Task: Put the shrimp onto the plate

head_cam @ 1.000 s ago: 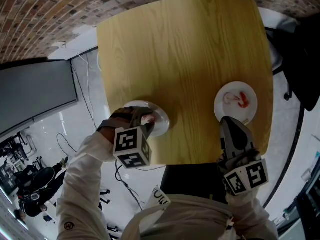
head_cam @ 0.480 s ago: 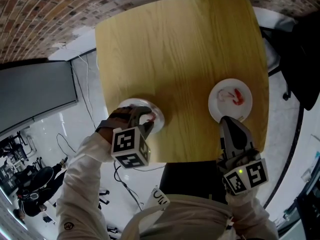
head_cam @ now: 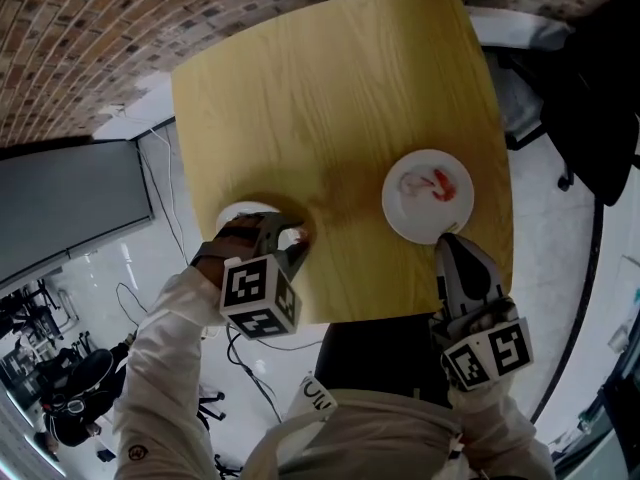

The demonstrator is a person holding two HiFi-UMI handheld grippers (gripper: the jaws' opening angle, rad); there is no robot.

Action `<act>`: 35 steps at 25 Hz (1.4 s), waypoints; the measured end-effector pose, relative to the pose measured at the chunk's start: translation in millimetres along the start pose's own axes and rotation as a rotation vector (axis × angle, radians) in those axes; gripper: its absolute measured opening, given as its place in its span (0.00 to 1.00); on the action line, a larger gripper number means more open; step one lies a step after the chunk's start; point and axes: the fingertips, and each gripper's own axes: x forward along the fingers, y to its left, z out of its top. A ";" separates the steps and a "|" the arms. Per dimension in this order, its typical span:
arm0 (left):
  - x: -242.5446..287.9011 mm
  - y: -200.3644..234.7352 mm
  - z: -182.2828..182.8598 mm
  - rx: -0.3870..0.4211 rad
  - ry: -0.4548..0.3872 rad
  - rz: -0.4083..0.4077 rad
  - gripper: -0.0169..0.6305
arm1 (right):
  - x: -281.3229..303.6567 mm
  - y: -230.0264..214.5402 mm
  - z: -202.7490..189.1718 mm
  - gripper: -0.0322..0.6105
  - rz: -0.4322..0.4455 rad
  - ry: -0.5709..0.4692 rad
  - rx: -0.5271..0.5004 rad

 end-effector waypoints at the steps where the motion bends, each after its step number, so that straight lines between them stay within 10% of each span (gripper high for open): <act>1: 0.9 0.0 7.3 0.008 -0.002 -0.001 0.27 | -4.7 -5.5 1.1 0.09 -0.006 -0.005 0.002; 35: 42.2 7.9 208.6 0.248 -0.070 -0.048 0.27 | -127.6 -154.8 26.6 0.09 -0.223 -0.109 0.112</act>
